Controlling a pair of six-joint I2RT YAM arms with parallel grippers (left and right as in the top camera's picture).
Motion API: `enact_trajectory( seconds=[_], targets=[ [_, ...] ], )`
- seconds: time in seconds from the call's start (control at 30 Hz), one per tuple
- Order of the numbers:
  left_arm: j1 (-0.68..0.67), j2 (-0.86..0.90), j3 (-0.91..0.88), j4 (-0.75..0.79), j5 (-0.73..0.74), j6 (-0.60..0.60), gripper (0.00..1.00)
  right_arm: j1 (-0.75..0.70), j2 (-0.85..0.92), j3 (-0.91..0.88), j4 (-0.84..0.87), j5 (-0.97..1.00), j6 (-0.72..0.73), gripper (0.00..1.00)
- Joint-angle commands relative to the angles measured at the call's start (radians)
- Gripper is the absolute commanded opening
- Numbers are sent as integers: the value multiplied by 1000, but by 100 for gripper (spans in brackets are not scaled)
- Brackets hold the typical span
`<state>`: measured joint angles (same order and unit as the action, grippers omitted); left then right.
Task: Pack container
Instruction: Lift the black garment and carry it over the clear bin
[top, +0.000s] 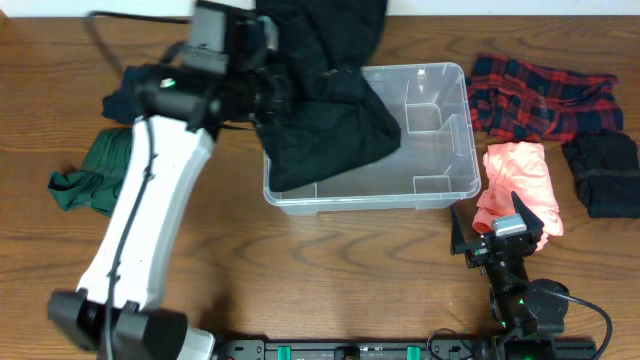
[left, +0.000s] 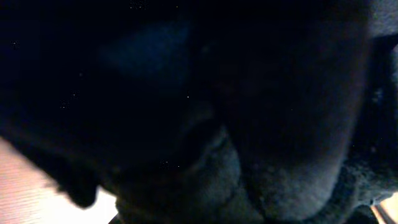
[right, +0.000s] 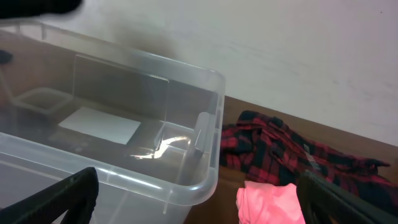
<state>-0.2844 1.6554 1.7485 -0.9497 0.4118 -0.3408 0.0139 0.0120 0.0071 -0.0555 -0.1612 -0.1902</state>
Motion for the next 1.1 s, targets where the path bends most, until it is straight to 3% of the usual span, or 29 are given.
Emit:
enact_trajectory(
  seconds=[0.0, 1.07],
  targets=[
    [-17, 31, 37, 17, 25, 19, 6, -7, -5, -2, -2, -7, -13, 99],
    [-62, 243, -48, 13, -31, 26, 6, -7, -5, -2, -2, -7, -13, 99]
  ],
)
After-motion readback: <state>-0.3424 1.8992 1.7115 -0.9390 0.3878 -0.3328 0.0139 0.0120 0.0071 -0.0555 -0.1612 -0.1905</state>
